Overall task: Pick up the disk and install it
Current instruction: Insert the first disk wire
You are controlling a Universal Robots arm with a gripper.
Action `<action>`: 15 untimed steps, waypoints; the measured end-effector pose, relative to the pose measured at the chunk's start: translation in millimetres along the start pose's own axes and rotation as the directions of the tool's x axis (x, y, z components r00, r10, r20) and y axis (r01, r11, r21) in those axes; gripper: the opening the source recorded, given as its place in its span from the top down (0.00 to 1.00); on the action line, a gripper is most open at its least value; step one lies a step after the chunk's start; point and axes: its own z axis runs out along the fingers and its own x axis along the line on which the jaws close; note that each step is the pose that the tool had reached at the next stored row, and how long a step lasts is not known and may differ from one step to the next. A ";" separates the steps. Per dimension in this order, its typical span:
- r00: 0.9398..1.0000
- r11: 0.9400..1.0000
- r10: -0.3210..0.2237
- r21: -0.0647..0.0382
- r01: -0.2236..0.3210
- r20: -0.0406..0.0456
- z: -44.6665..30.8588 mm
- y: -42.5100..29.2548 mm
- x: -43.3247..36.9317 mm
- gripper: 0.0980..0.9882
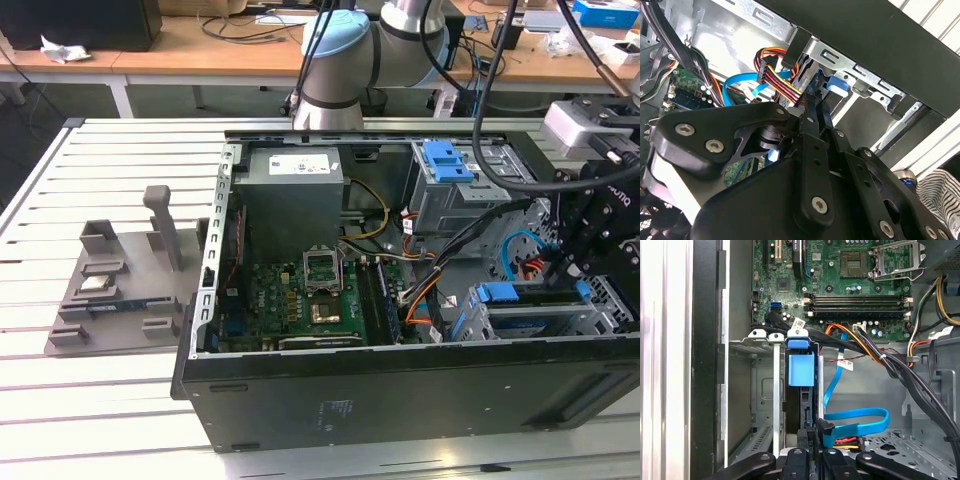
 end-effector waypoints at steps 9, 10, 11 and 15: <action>1.000 1.000 -0.001 0.000 0.001 -0.001 5.9 -0.3 -0.3 0.92; 1.000 1.000 -0.001 0.000 0.001 -0.001 6.8 -0.3 -0.4 0.92; 1.000 1.000 -0.001 0.000 0.001 -0.002 7.2 -0.3 -0.4 0.92; 1.000 1.000 -0.001 0.000 0.001 -0.003 7.9 -0.3 -0.4 0.92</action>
